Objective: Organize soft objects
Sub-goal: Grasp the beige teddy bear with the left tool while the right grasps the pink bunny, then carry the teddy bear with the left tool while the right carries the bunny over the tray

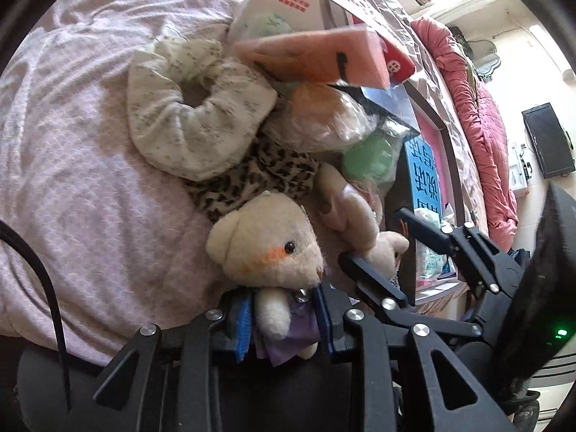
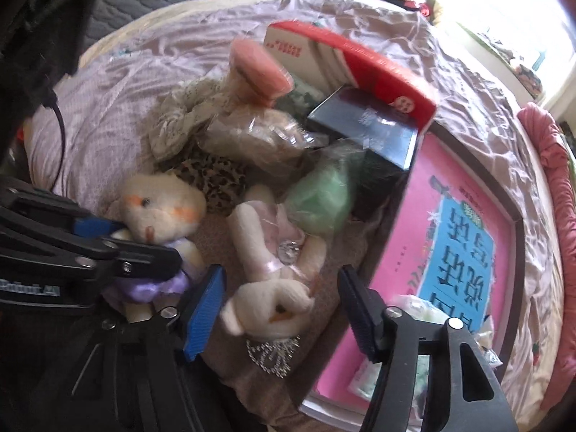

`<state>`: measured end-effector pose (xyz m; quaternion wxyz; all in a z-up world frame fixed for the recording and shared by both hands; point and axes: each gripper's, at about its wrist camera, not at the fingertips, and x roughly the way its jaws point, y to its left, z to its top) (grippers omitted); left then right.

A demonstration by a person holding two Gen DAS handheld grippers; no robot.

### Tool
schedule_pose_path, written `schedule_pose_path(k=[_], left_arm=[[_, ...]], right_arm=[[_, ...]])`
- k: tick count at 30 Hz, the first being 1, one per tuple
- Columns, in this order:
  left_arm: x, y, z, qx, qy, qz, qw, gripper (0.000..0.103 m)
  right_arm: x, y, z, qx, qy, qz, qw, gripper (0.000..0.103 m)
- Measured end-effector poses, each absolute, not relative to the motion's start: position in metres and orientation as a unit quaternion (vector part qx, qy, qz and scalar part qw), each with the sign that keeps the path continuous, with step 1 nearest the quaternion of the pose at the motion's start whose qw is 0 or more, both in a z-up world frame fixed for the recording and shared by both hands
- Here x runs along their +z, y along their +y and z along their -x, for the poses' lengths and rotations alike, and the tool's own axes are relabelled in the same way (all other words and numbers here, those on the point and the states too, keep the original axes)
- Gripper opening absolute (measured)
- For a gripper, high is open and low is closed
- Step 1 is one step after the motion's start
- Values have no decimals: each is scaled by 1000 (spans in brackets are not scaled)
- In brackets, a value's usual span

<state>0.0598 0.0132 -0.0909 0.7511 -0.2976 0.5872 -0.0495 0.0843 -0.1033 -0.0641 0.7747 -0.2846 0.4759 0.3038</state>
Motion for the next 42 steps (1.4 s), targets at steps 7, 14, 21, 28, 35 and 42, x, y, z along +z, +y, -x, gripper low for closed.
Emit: schedule_pose_path(k=[7,14,21,28,35,42], left_arm=[[-88,24,-59,-51,583,300,753,30],[-74,28,-54,-55,570,297,764,30],[-53,31,-41,-47,554,283,782,30],[-33,31,-34,-39,540,267,797,30],[-5,20,-29,-37,520,242,818,30],[20,1,-25,-43,506,203,837,30]], right_arm=[[-82,-98,-94,286,494,279,772,44],[-62,-129,-106,313,514,149,785,39],[-39,-155,-105,332,512,55,790,39],[-20,-156,-94,350,496,30,794,39],[8,-173,-89,352,467,-6,811,39],[27,-191,-86,350,450,-46,820,39]])
